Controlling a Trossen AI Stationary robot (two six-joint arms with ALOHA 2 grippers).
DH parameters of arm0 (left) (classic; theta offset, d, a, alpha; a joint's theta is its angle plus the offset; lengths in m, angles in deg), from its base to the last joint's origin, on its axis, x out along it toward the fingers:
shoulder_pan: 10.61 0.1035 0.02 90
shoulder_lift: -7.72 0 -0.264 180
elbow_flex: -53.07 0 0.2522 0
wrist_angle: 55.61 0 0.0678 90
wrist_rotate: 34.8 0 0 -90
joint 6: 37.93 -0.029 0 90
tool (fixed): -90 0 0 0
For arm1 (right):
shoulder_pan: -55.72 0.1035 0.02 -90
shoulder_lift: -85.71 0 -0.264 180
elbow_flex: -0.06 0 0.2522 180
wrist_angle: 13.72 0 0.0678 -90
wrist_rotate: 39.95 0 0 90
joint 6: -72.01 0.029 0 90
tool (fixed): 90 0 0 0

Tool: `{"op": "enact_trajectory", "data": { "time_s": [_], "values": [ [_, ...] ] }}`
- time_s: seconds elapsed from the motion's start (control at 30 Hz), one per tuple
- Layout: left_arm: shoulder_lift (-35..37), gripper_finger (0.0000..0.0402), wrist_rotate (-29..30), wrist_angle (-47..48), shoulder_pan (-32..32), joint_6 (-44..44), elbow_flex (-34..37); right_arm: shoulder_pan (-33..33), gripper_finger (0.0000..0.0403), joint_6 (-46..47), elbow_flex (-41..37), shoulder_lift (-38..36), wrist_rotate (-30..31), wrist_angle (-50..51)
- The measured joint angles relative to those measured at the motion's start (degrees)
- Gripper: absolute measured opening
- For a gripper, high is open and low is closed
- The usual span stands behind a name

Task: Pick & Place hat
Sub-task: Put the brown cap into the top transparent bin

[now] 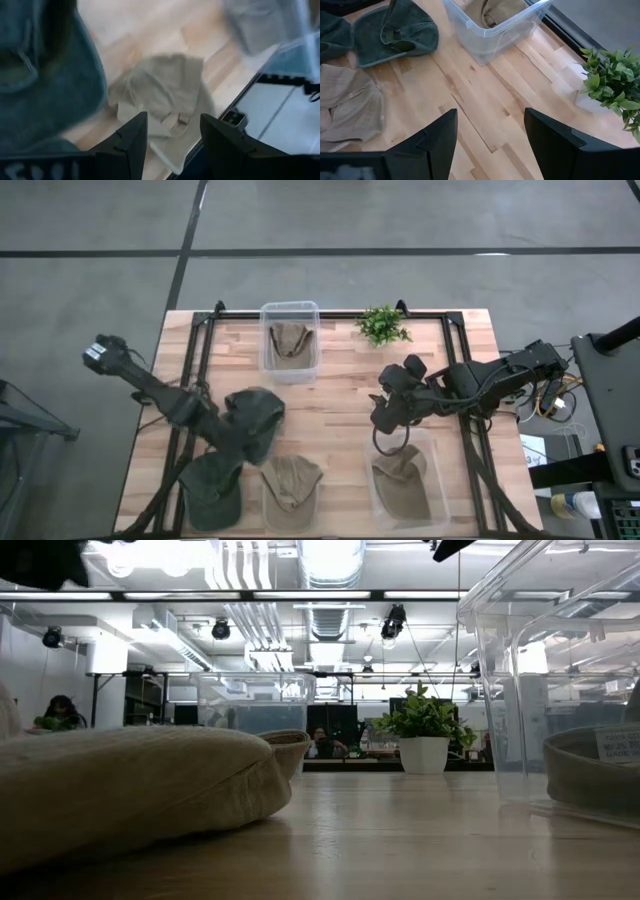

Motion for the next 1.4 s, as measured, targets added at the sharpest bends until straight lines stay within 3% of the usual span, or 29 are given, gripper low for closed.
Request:
{"op": "enact_trajectory", "data": {
  "time_s": [0.2, 0.5, 0.8, 1.4],
  "values": [
    [-7.24, 0.0174, -0.48, -1.86, -6.46, 7.19, 0.02, 0.21, 0.0224, 0.00, -0.11, 0.00, -0.02, 0.04],
    [-16.07, 0.0174, -6.21, -11.82, -11.59, 14.73, -0.01, 0.47, 0.0224, 0.00, -0.33, 0.00, -0.04, 0.11],
    [-21.08, 0.0174, -6.89, -14.68, -12.26, 13.70, 0.00, 0.50, 0.0224, 0.22, -1.00, 0.00, -0.07, -0.04],
    [-22.45, 0.0174, -5.81, -20.25, -9.75, 8.72, 2.95, 0.50, 0.0224, 0.24, -1.64, 0.02, -0.13, -0.22]
  ]
}}
